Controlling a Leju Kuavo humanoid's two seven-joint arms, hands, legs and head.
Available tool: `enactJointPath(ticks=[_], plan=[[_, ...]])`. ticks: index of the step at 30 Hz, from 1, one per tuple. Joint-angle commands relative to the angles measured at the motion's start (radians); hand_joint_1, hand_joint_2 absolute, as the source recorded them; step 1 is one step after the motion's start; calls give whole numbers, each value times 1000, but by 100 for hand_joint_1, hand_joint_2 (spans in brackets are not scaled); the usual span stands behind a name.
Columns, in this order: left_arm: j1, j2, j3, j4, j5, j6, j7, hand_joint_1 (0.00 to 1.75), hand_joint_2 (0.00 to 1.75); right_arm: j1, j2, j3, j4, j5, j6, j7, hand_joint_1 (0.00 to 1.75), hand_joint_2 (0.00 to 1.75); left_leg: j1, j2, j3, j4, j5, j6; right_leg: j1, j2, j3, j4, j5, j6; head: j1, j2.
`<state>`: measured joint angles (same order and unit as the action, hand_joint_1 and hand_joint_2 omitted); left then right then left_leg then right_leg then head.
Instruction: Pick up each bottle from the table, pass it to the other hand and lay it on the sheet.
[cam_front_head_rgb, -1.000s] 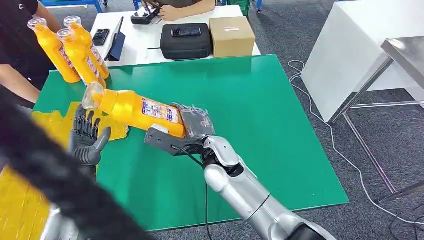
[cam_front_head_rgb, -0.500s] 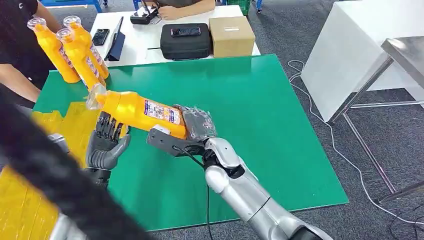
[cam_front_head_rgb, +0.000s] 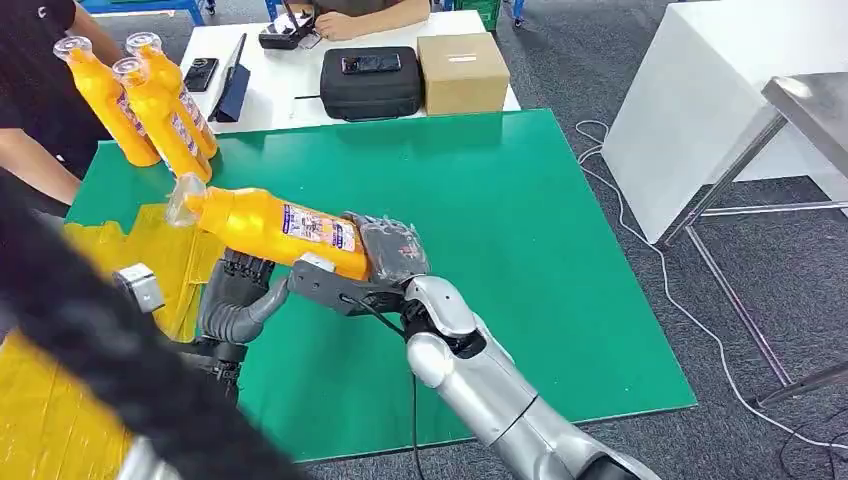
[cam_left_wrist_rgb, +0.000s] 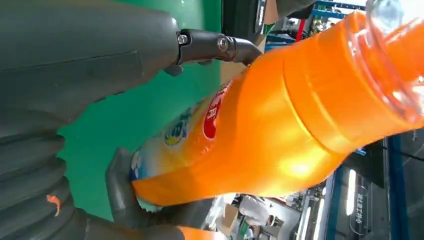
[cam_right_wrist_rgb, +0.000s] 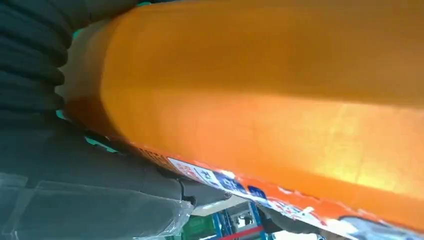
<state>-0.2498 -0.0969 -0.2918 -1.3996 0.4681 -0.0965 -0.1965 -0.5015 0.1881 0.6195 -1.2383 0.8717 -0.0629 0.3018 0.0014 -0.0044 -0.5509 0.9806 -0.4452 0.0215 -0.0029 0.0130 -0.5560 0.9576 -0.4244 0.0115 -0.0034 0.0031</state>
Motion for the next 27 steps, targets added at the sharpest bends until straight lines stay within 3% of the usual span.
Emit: enactJointPath(ticks=[1,7,27], plan=[[-73,1,-25,28,14,20,10,0,175,-32,24,70,40,26,62,13,175,175,0,-1,0,1,-1,-1,0,-2,1,1,-1,0,0,0],[-58,13,10,-7,13,35,1,0,175,6,54,171,56,31,124,6,175,175,0,1,2,-1,-1,-1,0,0,1,-1,-1,0,0,0],[-16,8,28,-52,1,34,-4,0,175,30,90,331,135,17,172,-2,175,175,1,0,1,-1,-1,-1,1,-1,1,-1,0,0,0,0]])
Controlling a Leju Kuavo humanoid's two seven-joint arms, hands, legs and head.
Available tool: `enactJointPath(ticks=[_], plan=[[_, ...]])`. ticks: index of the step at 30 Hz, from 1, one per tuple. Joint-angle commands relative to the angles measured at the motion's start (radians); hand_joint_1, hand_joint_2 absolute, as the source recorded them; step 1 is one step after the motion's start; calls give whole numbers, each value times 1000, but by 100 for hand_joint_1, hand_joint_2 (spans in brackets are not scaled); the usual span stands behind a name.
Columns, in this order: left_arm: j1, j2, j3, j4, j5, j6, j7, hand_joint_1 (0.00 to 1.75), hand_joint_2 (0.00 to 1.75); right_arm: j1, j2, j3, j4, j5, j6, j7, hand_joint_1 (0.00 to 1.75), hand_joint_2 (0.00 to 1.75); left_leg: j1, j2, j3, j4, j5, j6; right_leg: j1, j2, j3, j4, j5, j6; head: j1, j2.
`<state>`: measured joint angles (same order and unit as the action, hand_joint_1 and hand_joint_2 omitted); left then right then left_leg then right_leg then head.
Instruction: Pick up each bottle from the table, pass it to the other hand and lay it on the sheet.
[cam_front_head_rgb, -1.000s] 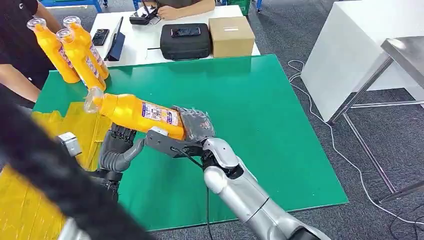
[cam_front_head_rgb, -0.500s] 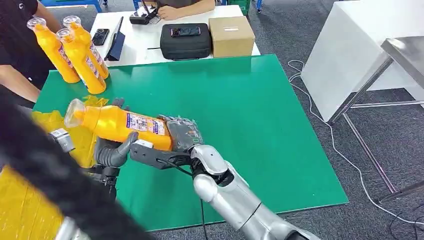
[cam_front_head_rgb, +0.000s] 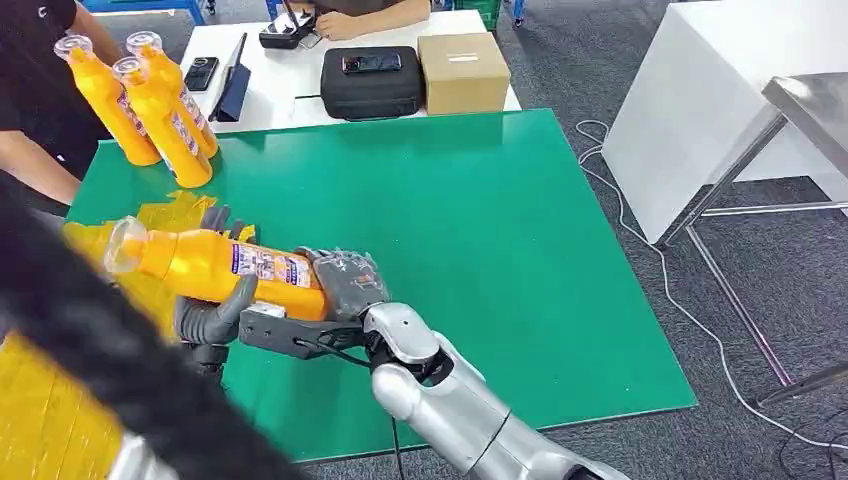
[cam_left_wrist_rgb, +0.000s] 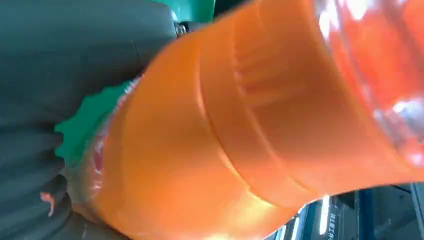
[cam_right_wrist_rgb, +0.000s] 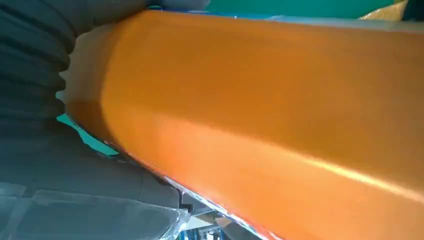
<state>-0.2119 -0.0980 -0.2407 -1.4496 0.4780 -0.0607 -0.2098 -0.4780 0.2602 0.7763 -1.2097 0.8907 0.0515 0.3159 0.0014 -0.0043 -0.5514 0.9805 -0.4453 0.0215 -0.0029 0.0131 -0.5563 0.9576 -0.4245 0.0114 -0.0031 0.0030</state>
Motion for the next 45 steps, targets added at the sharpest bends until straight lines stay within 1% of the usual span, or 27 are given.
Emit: enactJointPath(ticks=[1,6,7,8,9,11,18,20,24,26,27,29,30,32,35,41,42,45], plan=[[-53,9,-22,-3,-9,-1,9,0,175,7,20,178,111,-2,57,-16,175,175,1,0,2,-1,0,-1,1,-1,2,-1,0,0,0,0],[-58,5,-24,3,-41,7,-10,0,175,2,45,193,188,-28,65,-16,175,175,1,-2,2,-1,0,-1,1,-3,3,-1,-1,0,0,0],[-57,4,-25,4,-41,7,-10,5,175,4,44,194,190,-28,65,-16,175,175,1,-1,2,-1,0,-1,1,-2,2,-1,-1,0,0,0],[-55,5,-26,2,-43,2,-16,175,175,2,48,194,201,-29,64,-16,175,175,1,-1,2,-1,0,-1,1,-2,2,-1,-1,0,0,0],[-52,2,-24,0,-45,-4,-24,175,175,-2,53,194,218,-32,59,-18,175,175,1,-2,3,-2,0,-1,1,-3,4,-2,-1,0,0,0],[-50,-2,-20,-5,-45,-8,-28,175,175,-4,55,194,228,-32,55,-18,175,175,1,-1,2,-1,0,-1,1,-2,2,-1,-1,0,0,0],[-56,-1,-18,-6,-45,-7,-25,175,175,-6,55,192,228,-32,55,-18,175,175,1,-4,3,-1,0,-2,1,-5,4,-1,-2,0,0,0],[-60,-3,-10,4,-41,-6,-27,175,175,-4,56,187,232,-30,55,-18,175,175,1,-2,1,-1,0,-1,1,-3,2,-1,-1,0,0,0],[-57,-1,-5,2,-39,-5,-28,175,175,-4,55,185,233,-29,55,-18,175,175,1,-4,2,-1,0,-2,1,-5,3,-1,-1,0,0,0],[-56,-1,-4,2,-39,-5,-28,175,175,-5,53,184,234,-29,55,-18,175,175,1,-2,1,-1,0,-1,1,-3,2,-1,-1,0,0,0],[-56,-1,-4,2,-39,-5,-28,175,175,-5,53,184,234,-29,55,-18,175,175,1,-4,3,-1,0,-1,1,-5,4,-2,-2,0,0,0],[-56,-1,-4,2,-39,-5,-28,175,175,-5,53,184,234,-29,55,-18,175,175,1,-3,1,-1,0,-1,1,-3,2,-1,-1,0,0,0],[-56,-1,-4,2,-39,-5,-28,175,175,-5,53,184,234,-29,55,-18,175,175,1,-4,3,-1,0,-1,1,-6,4,-2,-1,0,0,0],[-56,-1,-4,2,-39,-5,-28,175,175,-5,53,184,234,-29,55,-18,175,175,1,-3,1,-1,0,-1,1,-3,2,-1,-1,0,0,0],[-56,-1,-4,2,-39,-5,-28,175,175,-5,53,184,234,-29,55,-18,175,175,2,-4,3,-1,0,-2,2,-6,5,-2,-2,0,0,0],[-56,-1,-4,2,-39,-5,-28,175,175,-5,53,184,234,-29,55,-18,175,175,1,-3,2,-1,0,-1,1,-4,2,-1,-1,0,0,0],[-55,-2,-3,1,-39,-5,-28,175,175,-2,55,177,234,-29,53,-18,175,175,1,-4,3,-2,0,-2,1,-6,4,-2,-2,0,0,0],[-56,-3,-3,6,-36,-6,-31,175,175,2,51,162,236,-29,51,-18,175,175,1,-4,3,-1,0,-2,1,-6,4,-2,-2,0,0,0]])
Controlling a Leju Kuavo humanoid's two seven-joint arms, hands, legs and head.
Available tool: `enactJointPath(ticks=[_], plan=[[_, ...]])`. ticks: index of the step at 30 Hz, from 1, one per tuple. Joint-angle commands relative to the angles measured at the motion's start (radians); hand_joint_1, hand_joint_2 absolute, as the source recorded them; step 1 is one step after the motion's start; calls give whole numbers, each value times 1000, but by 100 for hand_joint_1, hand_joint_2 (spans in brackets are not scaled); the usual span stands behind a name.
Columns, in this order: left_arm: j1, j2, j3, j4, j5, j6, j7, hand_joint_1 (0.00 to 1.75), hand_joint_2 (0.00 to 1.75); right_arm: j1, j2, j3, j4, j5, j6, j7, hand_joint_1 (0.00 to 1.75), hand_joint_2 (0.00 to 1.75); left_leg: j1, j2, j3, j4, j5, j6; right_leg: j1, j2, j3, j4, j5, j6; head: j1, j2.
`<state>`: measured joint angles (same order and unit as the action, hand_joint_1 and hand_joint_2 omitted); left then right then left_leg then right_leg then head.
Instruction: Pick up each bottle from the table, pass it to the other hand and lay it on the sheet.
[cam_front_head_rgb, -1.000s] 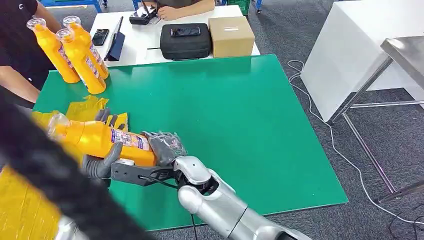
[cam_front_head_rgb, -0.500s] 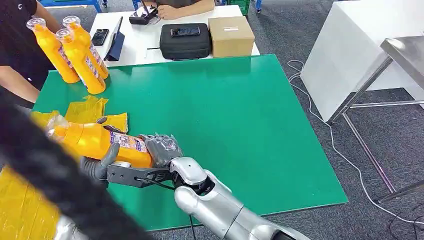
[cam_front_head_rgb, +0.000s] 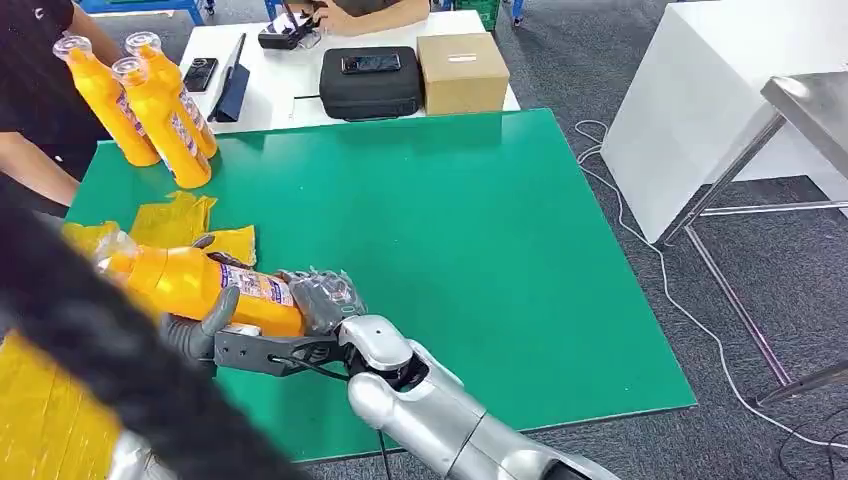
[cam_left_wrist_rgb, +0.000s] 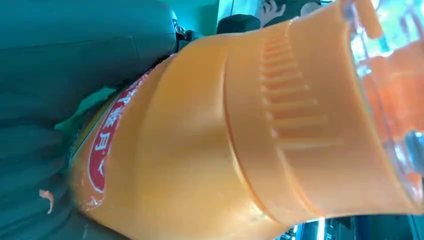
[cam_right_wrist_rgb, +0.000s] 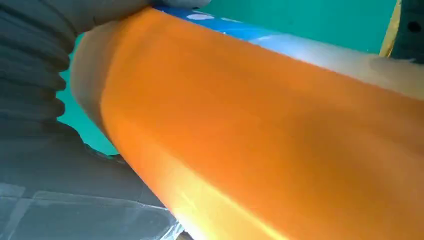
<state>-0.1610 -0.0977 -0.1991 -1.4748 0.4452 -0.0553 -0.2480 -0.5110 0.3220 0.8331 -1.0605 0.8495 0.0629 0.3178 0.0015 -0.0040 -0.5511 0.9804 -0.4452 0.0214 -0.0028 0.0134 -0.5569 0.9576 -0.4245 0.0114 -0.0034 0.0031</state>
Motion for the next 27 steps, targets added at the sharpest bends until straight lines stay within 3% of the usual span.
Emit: enactJointPath(ticks=[1,4,6,7,8,9,12,16,27], plan=[[-107,-4,-45,32,-2,-12,6,175,175,38,-11,100,85,13,38,-20,175,175,1,-5,2,-1,0,-1,1,-6,4,-2,-1,0,0,0],[-105,-2,-31,31,7,-7,3,175,175,42,-22,71,83,2,23,-13,175,175,1,-5,2,-1,0,-1,1,-6,5,-2,-1,0,0,0],[-89,0,20,0,16,20,-18,175,175,62,-32,-12,57,-33,-62,-12,175,175,1,-4,1,-1,0,-1,1,-4,3,-2,-1,0,0,0],[-79,5,44,-20,17,22,-20,175,175,63,-42,-39,44,-42,-89,-17,143,175,1,-5,2,-1,0,-1,1,-6,5,-2,-1,0,0,0],[-66,3,77,-41,19,28,-23,175,175,79,-49,-82,5,-65,-131,-41,0,175,1,-4,2,-1,0,-1,1,-5,4,-2,-1,0,0,0],[-57,3,113,-61,18,29,-23,175,175,91,-64,-123,-39,-100,-136,-57,0,0,1,-3,1,0,0,-1,1,-4,2,-2,0,0,0,0],[-29,10,190,-100,15,39,-29,175,175,147,-116,-203,-186,-162,-168,-98,0,0,1,-3,1,0,-1,-1,1,-4,3,-2,-1,0,0,0],[-20,9,182,-62,25,8,-3,175,175,216,-149,-291,-263,-252,-173,-93,0,0,0,-3,1,-1,0,-1,0,-4,2,-1,-1,0,0,0],[19,29,195,-94,-29,57,-16,175,175,255,-180,-397,-256,-289,-192,-106,0,0,0,-3,1,-1,-1,-1,0,-4,3,-1,-1,0,0,0]])
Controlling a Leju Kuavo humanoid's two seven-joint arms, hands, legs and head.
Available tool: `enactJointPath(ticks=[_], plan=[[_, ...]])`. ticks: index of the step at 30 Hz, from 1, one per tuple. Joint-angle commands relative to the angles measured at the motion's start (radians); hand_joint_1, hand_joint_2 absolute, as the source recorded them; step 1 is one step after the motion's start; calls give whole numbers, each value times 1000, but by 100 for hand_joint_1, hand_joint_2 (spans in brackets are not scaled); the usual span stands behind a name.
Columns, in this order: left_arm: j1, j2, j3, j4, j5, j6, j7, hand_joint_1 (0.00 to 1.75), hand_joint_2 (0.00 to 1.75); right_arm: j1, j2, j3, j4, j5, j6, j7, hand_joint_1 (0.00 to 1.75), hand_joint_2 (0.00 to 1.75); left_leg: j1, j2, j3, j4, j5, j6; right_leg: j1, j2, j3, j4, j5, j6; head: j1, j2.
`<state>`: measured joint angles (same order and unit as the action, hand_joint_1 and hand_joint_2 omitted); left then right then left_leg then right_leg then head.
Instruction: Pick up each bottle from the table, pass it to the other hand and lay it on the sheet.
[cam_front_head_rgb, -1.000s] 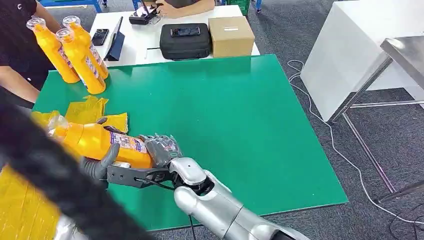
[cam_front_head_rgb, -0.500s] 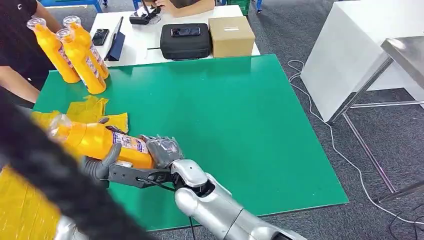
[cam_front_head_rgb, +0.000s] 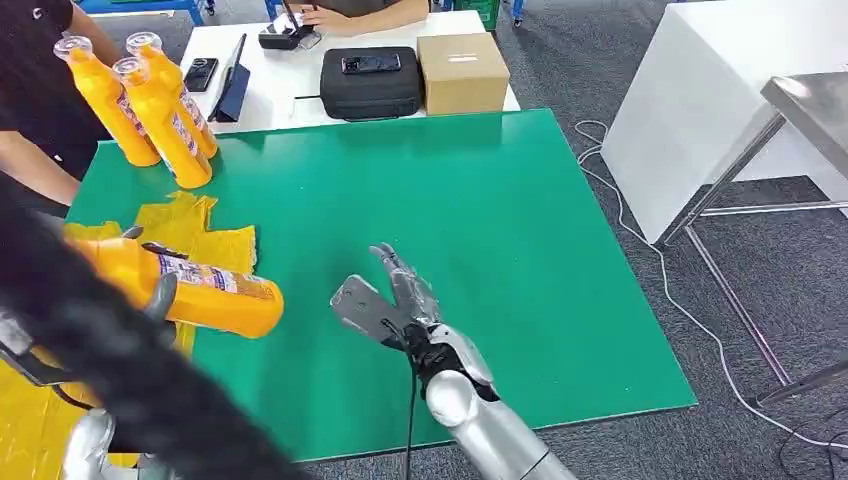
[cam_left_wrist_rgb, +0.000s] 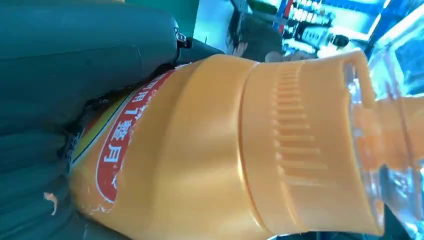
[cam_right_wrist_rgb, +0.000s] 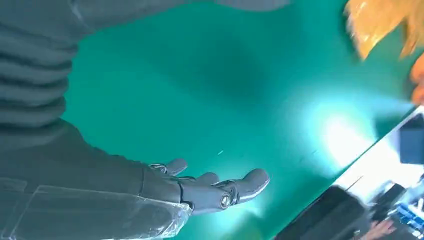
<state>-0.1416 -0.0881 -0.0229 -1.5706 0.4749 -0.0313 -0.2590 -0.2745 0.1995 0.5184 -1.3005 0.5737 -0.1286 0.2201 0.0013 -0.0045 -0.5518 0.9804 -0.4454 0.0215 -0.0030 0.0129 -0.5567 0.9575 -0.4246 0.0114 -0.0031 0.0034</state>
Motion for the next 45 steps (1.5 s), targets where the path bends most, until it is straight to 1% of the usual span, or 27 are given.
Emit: enactJointPath(ticks=[1,3,5,6,8,9,11,12,13,14,15,17,18,19,20,21,24,26,29,33,35,40,41,42,43,44,45], plan=[[-14,21,18,9,-89,53,-16,175,175,22,-58,-92,-17,-15,-3,-8,0,0,1,-2,3,-1,-1,-1,1,-3,4,-1,-1,0,0,0],[-78,35,18,48,-418,294,-110,175,175,38,-58,-115,-38,-16,-11,-9,0,0,1,-3,2,-1,-1,-1,1,-4,3,-1,-1,0,0,0],[-159,53,10,132,-757,520,-136,175,175,53,-62,-125,-59,-16,-16,-11,0,0,1,-4,0,0,0,-1,1,-5,1,0,-1,0,0,0],[-212,74,-7,210,-897,580,-116,175,175,55,-67,-126,-60,-20,-16,-12,0,0,1,-5,0,0,0,-1,1,-6,2,0,-1,0,0,0],[-242,73,-6,256,-900,583,-121,175,175,54,-69,-129,-54,-25,-17,-14,0,0,1,-8,0,0,1,-1,1,-9,2,0,-1,0,0,0],[-258,82,-13,299,-953,617,-126,175,175,49,-68,-127,-45,-28,-19,-18,0,0,0,-6,1,-1,1,-1,0,-7,2,-1,-1,0,0,0],[-301,116,-63,415,-1171,720,-94,175,175,37,-69,-124,-26,-43,-26,-29,0,0,0,-3,2,-1,1,-1,0,-5,3,-1,0,0,0,0],[-314,101,-6,454,-1390,729,-84,175,175,27,-70,-115,-13,-50,-27,-32,0,0,0,-4,3,-1,1,-1,0,-5,4,-1,0,0,0,0],[-323,101,4,483,-1453,729,-84,175,175,23,-69,-113,-7,-60,-27,-40,0,0,0,-4,3,-2,1,-2,0,-6,5,-2,0,0,0,0],[-332,94,41,514,-1635,729,-57,175,175,12,-71,-103,10,-66,-25,-44,0,0,0,-1,3,-1,1,-1,0,-2,3,-1,0,0,0,0],[-350,92,50,577,-1648,729,-77,175,175,-1,-69,-97,30,-78,-24,-49,0,0,1,-2,4,-2,1,-2,0,-3,5,-2,0,0,0,0],[-367,95,71,658,-1795,729,-70,175,175,-17,-74,-81,56,-104,-28,-62,0,0,0,-1,5,-2,1,-2,0,-3,5,-2,0,0,0,0],[-367,95,71,658,-1795,729,-70,175,175,-17,-74,-81,56,-104,-28,-62,0,0,0,0,4,-1,1,-1,0,-1,4,-1,0,0,0,0],[-381,111,51,723,-1820,729,-53,175,175,-23,-77,-73,64,-115,-35,-68,0,0,0,1,5,-2,0,-2,0,-1,5,-2,0,0,0,0],[-333,121,31,642,-1820,682,-38,175,175,-23,-84,-63,63,-126,-48,-68,0,0,0,0,4,-2,1,-2,0,-1,4,-1,0,0,0,0],[-368,122,14,740,-1821,729,-51,175,175,-23,-84,-63,58,-132,-47,-69,0,0,0,1,5,-2,0,-2,0,-1,5,-1,0,0,0,0],[-357,126,-19,787,-1861,729,-60,175,175,-18,-92,-64,49,-140,-45,-71,0,0,0,-1,4,-1,0,-2,0,-2,4,-1,-1,0,0,0],[-333,136,-76,808,-1945,729,-17,175,175,-17,-101,-59,47,-155,-36,-79,0,0,0,-1,4,-2,0,-2,0,-2,4,-1,-1,0,0,0],[-338,156,-178,890,-2017,729,59,175,175,-19,-112,-48,51,-173,-32,-91,0,0,0,0,5,-2,0,-1,0,-1,5,-2,0,0,0,0],[-338,156,-178,890,-2017,729,59,175,175,-19,-112,-48,51,-173,-32,-91,0,0,1,0,4,-1,0,-2,1,-2,4,-2,0,0,0,0],[-353,176,-225,947,-2017,729,87,175,175,-20,-116,-43,57,-184,-32,-103,0,0,0,0,3,-1,0,-2,0,-1,3,-1,-1,0,0,0],[-394,174,-254,1054,-2026,729,129,175,175,-13,-123,-32,54,-183,-28,-105,0,0,1,-1,3,-1,0,-2,1,-2,4,-1,-1,0,0,0],[-398,182,-273,1086,-2032,729,149,154,175,-10,-125,-25,52,-189,-26,-110,0,0,1,-1,2,-1,0,-2,1,-2,3,-1,-1,0,0,0],[-400,186,-269,1111,-2021,729,150,7,175,-12,-125,-19,55,-189,-24,-110,0,0,1,-1,2,-1,0,-2,1,-3,3,-1,-1,0,0,0],[-403,193,-295,1139,-2011,729,168,0,0,-16,-124,-13,60,-193,-21,-103,0,0,0,-1,2,-1,0,-1,0,-2,2,-1,0,0,0,0],[-405,195,-296,1161,-2007,729,177,0,0,-20,-123,-9,64,-197,-23,-105,0,0,1,0,3,-1,0,-2,1,-1,3,-1,0,0,0,0],[-431,191,-295,1249,-1994,679,196,0,0,-29,-121,-2,71,-197,-20,-106,0,0,1,1,4,-1,-1,-2,1,0,4,-1,-1,0,0,0]])
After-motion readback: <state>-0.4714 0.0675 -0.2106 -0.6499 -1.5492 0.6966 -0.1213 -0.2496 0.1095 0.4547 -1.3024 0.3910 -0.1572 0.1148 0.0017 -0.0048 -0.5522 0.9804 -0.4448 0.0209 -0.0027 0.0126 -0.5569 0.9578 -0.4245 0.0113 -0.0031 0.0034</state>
